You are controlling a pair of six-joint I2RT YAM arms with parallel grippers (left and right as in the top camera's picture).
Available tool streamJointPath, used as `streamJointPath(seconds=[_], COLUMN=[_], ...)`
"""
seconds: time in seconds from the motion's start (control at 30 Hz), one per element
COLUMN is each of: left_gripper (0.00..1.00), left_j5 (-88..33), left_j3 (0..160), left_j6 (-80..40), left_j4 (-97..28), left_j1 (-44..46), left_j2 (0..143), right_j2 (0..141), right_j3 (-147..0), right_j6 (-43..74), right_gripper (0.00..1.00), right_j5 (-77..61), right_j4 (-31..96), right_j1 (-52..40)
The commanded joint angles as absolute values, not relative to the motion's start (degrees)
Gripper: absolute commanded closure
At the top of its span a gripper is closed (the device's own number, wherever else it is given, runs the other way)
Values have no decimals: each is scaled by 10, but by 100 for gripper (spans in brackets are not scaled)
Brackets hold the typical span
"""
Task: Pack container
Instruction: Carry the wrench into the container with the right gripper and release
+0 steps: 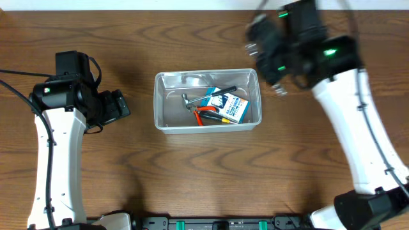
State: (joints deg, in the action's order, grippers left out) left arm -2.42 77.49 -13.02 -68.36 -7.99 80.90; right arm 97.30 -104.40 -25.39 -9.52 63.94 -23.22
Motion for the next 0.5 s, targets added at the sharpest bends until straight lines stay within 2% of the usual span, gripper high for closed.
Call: streamJointPath(seconds=[0.0,0.17,0.4,0.43,0.47], left_gripper=[2,2,2,2,2], left_j5=[-21,-21,-21,-21,-21], left_j3=[781,781,781,781,781], left_j6=[-118,-118,-111,-109,-109], left_j4=[-685,-685,-685,-685,-685], left_j1=[-80,-80,-80,-80,-80], left_j2=[803,803,803,803,803], right_j2=[1020,1107,1187,1195,1201], right_j3=[-1037,-1037,-1037,-1037,-1037], right_j6=[-333,-396,-408,-408,-408], right_gripper=[99,99,99,93,80], right_j5=[-112,-108,-157,-156,-154], right_j4=[637,636,635,637,640], right_j1=[-288,-344,-345,-343,-342])
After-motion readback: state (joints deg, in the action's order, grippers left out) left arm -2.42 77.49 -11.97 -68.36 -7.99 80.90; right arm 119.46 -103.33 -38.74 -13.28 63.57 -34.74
